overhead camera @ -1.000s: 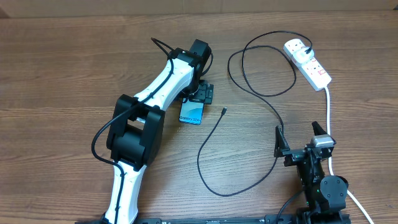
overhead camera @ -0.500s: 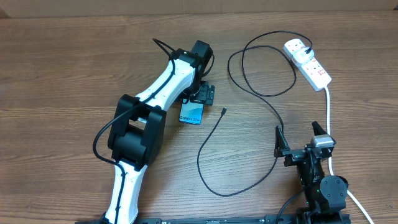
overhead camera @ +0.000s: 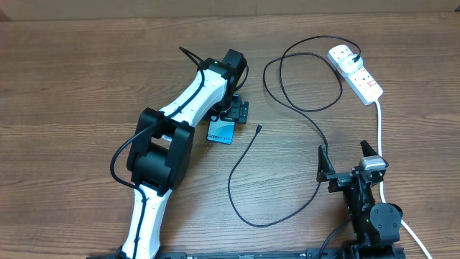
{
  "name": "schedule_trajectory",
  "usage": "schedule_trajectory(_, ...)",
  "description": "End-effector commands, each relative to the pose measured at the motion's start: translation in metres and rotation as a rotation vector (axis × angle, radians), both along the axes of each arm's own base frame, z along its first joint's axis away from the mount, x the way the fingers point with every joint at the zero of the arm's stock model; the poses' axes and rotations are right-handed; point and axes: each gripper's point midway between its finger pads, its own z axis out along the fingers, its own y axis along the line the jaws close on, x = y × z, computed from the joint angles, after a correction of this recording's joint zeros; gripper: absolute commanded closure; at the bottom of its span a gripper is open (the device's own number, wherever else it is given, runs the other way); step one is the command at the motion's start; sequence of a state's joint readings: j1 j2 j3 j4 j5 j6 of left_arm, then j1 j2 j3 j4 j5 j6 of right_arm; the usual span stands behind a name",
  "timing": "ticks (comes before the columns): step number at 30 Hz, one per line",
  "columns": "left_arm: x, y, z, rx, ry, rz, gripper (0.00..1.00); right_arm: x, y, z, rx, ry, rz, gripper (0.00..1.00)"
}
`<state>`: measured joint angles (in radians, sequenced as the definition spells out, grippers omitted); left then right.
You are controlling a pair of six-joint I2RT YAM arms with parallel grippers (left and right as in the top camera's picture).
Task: Plug charger to phone and switch on socket
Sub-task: 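Close the left gripper on the phone's long edges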
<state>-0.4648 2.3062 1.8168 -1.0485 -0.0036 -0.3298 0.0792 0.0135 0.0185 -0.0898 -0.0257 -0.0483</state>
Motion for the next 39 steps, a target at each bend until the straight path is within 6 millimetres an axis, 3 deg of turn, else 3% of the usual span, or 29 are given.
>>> schedule_trajectory(1,-0.0088,0.0050,-0.0213,0.041,0.047,-0.021,0.01,0.0003,-0.0019,-0.0014,0.007,-0.004,-0.010,0.00)
schedule_trajectory(4,-0.0082,0.0063,-0.0213,0.044,0.046,-0.019,0.11,0.0003,-0.0019,-0.0014,0.007,-0.004,-0.010,0.00)
schedule_trajectory(10,-0.0073,0.0071,-0.0213,0.049,0.042,-0.019,0.09,0.0003,-0.0019,-0.0014,0.007,-0.004,-0.010,0.00)
schedule_trajectory(24,-0.0030,0.0122,-0.0211,0.073,0.023,-0.015,0.25,0.0003,-0.0019,-0.0014,0.007,-0.004,-0.010,0.00)
schedule_trajectory(39,-0.0027,0.0128,-0.0211,0.076,0.021,-0.014,0.27,0.0003,-0.0019,-0.0014,0.007,-0.004,-0.010,0.00)
